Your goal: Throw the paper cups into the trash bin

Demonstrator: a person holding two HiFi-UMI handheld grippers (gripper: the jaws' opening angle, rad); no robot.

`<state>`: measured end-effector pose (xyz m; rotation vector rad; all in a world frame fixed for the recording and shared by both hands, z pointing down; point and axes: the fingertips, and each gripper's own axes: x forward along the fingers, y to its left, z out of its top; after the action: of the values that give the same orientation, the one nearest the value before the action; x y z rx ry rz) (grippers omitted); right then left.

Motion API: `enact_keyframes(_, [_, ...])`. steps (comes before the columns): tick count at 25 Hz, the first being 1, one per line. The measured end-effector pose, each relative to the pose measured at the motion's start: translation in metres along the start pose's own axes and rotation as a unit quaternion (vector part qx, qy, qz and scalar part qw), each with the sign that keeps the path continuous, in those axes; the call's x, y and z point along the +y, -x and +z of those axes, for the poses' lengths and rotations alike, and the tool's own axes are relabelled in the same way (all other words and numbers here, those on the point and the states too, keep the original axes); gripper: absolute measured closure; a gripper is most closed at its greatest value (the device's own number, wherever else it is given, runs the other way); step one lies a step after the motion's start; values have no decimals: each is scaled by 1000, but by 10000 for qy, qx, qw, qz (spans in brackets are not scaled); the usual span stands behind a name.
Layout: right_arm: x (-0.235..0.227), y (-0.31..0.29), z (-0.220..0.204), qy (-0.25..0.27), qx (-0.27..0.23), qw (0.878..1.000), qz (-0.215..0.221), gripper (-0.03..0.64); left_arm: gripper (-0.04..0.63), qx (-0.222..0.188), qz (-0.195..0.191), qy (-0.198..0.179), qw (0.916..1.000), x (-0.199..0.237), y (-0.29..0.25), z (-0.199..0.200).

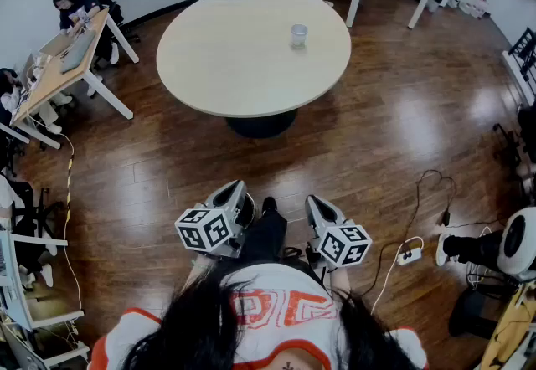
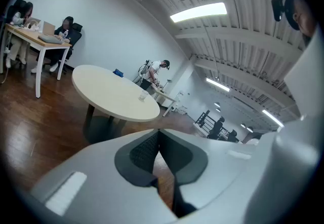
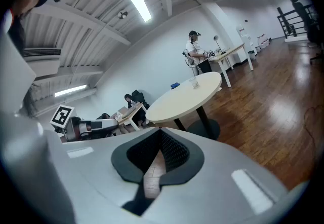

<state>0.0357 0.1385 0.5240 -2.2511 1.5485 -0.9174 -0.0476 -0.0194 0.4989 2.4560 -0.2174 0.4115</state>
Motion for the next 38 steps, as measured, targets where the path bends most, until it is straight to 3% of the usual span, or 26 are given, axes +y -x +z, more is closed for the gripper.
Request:
enact_keyframes(9, [-41, -72, 93, 11, -152, 9999, -54, 615, 595, -162, -382, -294, 9987, -5, -91, 77])
enact_keyframes(13, [-38, -106, 121, 109, -206, 9997, 28, 615, 595, -275, -392, -164, 9987, 13, -115, 107])
enact_keyframes(20, [-61, -127, 145, 104, -56, 9998, -184, 615, 595, -95, -380, 27, 9992, 18, -146, 119])
enact_keyframes(24, [-78, -145, 167, 112, -75, 9999, -90, 615, 595, -110, -440, 73, 9989, 8, -171, 126])
enact_keyframes(28, [-96, -176, 187, 233, 97, 9996, 143, 615, 595, -148, -176, -90, 9997, 16, -202, 130])
enact_keyframes(34, [-132, -226, 230, 730, 459, 9955, 396, 614, 595, -362, 138, 117, 9992, 25, -249, 154])
enact_keyframes(38, [-161, -263, 255, 1111, 733, 9895, 555, 552, 595, -512, 298, 178, 9981, 19, -272, 172])
